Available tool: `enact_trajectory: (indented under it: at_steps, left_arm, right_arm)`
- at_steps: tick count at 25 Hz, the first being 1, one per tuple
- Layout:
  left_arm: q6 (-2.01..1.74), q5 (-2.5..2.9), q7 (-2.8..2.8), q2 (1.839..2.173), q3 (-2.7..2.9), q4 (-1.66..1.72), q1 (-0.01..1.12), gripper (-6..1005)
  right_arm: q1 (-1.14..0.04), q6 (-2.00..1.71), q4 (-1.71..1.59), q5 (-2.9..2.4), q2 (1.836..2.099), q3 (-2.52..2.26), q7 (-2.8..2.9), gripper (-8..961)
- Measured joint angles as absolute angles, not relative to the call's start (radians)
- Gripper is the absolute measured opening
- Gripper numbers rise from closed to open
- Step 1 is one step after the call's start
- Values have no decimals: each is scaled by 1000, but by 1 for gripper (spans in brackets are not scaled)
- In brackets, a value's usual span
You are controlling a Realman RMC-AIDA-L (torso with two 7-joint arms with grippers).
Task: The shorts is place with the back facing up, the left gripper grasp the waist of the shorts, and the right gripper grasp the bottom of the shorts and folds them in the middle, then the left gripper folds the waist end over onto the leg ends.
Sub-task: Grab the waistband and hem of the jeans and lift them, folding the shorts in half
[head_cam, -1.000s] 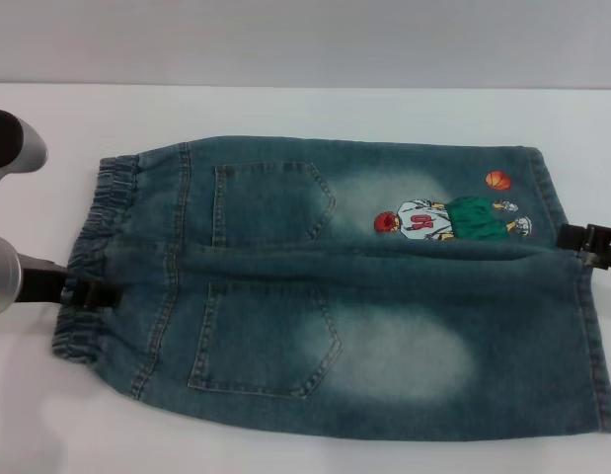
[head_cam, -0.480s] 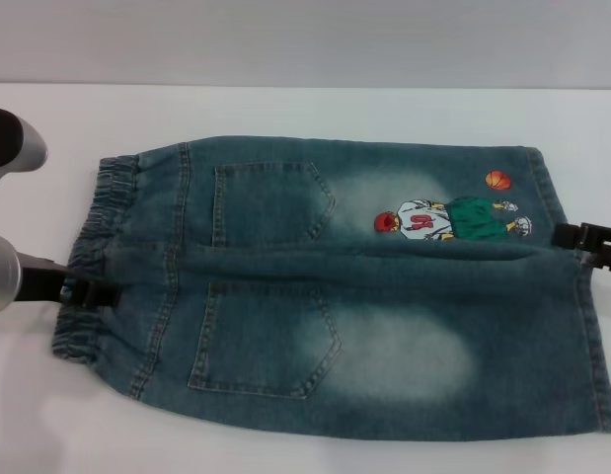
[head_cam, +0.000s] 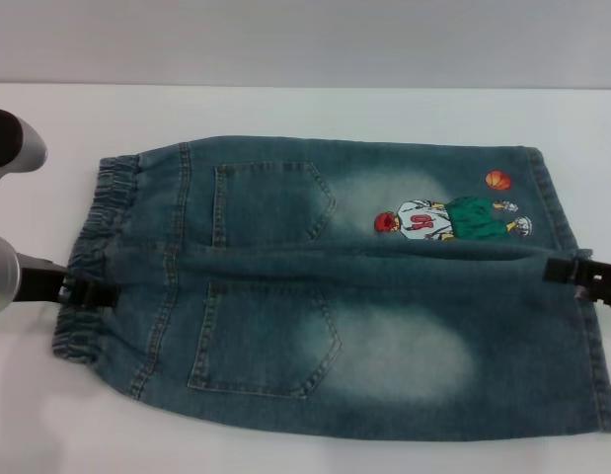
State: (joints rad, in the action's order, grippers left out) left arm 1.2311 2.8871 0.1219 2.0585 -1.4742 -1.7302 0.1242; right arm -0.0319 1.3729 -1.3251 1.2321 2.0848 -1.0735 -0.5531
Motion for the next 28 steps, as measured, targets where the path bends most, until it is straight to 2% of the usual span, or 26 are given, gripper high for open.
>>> enact_trajectory:
  at_steps: [6, 16, 28]
  left_arm:
    - [1230, 2887, 121, 2058, -1474, -1726, 126, 791]
    - [1230, 2887, 123, 2059, -1473, -1717, 130, 790]
    - [1228, 2887, 121, 2060, -1473, -1670, 167, 789]
  right_arm:
    - [-24, 1384, -1376, 1233, 2086, -1104, -516, 737]
    - [-59, 1503, -1473, 1059, 2075, -1092, -435, 737]
    - [-65, 1435, -1768, 669, 2086, -1241, -328, 737]
